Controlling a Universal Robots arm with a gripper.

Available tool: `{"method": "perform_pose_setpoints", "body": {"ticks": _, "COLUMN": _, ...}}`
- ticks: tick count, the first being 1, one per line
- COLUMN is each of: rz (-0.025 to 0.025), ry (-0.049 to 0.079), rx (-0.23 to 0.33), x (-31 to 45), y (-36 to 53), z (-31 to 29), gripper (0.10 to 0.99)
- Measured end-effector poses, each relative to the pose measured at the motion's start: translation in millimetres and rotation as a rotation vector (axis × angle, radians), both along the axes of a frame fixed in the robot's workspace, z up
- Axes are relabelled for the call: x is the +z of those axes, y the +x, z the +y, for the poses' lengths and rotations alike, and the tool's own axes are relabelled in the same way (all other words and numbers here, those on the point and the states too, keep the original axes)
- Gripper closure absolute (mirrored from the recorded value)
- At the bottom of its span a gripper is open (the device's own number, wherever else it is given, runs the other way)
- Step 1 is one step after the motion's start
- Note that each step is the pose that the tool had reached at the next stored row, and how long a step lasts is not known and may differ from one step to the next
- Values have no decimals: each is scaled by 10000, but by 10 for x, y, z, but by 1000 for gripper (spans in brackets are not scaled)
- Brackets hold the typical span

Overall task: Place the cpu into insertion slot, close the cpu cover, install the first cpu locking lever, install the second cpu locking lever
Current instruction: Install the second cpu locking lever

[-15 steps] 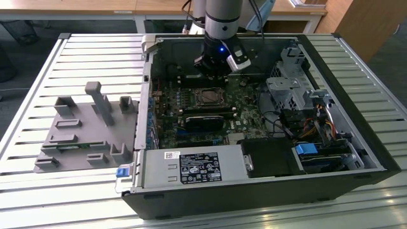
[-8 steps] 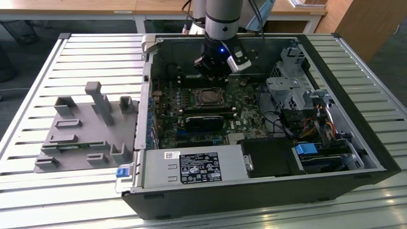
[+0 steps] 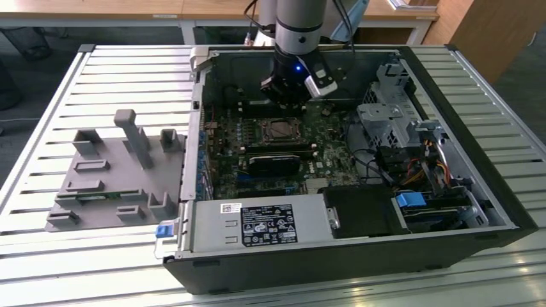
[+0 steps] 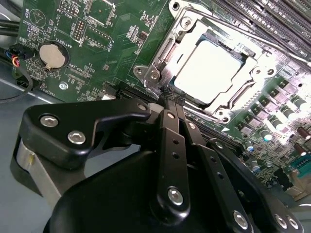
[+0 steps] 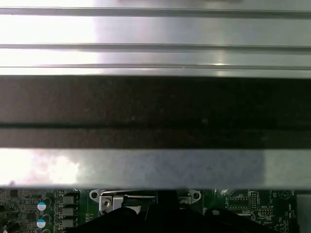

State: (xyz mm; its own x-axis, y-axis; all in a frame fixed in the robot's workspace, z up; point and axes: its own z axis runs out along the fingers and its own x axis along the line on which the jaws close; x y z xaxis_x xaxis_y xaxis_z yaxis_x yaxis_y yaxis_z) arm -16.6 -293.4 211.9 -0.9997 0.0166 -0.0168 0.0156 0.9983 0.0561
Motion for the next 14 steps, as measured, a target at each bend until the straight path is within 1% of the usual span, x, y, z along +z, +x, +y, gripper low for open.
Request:
{"method": "perform_pose_setpoints", "body": {"ticks": 4, "rz": 1, "ry": 0, "rx": 0, "x": 0, "y": 0, "z": -21, "gripper": 969}}
{"method": "perform_pose_setpoints", "body": {"ticks": 7, "rz": 1, "ry": 0, "rx": 0, "x": 0, "y": 1, "z": -48, "gripper": 969}}
{"method": "perform_pose_setpoints", "body": {"ticks": 10, "rz": 1, "ry": 0, "rx": 1, "x": 0, "y": 2, "z": -86, "gripper": 969}}
{"method": "perform_pose_setpoints", "body": {"ticks": 14, "rz": 1, "ry": 0, "rx": 1, "x": -2, "y": 2, "z": -151, "gripper": 969}}
